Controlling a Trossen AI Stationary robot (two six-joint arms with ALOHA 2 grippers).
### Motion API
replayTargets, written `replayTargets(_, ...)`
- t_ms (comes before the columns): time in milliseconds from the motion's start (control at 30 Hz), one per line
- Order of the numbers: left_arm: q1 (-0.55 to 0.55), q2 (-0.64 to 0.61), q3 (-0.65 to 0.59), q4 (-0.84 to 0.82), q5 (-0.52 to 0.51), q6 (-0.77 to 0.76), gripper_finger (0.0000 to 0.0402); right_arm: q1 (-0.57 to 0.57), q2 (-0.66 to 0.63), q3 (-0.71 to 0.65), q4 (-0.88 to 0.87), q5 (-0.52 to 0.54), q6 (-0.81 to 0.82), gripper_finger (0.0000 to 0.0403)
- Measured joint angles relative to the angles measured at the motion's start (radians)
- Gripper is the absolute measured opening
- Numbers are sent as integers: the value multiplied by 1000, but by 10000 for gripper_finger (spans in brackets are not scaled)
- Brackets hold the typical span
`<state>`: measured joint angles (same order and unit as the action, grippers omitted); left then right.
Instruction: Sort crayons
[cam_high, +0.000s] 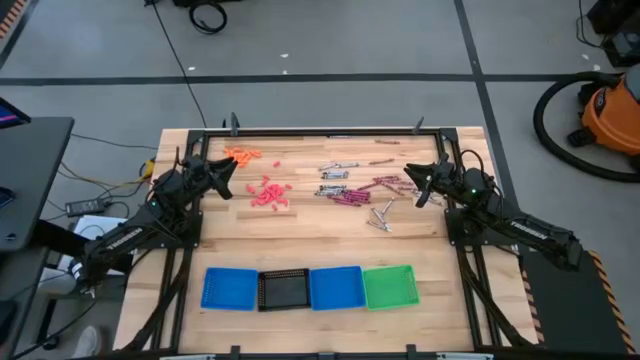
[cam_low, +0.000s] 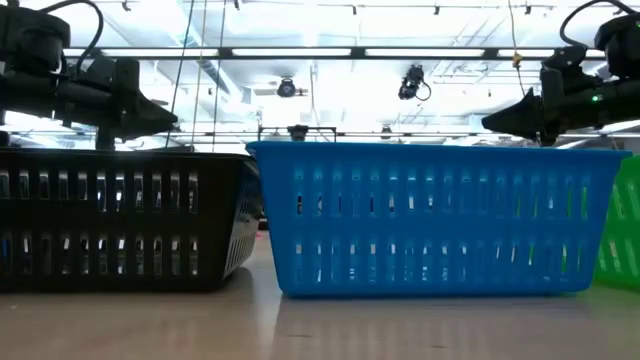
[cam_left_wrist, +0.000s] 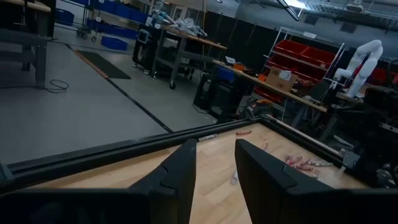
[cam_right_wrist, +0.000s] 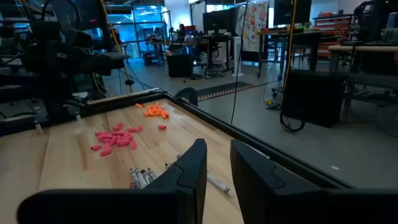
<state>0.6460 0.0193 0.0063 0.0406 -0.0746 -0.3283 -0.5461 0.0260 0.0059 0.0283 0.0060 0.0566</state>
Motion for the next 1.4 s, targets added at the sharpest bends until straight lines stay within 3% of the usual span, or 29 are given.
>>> replayTargets(1300,0,0,0,0,0,-1,121,0,0,0,0,0,0,80)
replayTargets(1400,0,0,0,0,0,-63,121,0,0,0,6,13,-58,80)
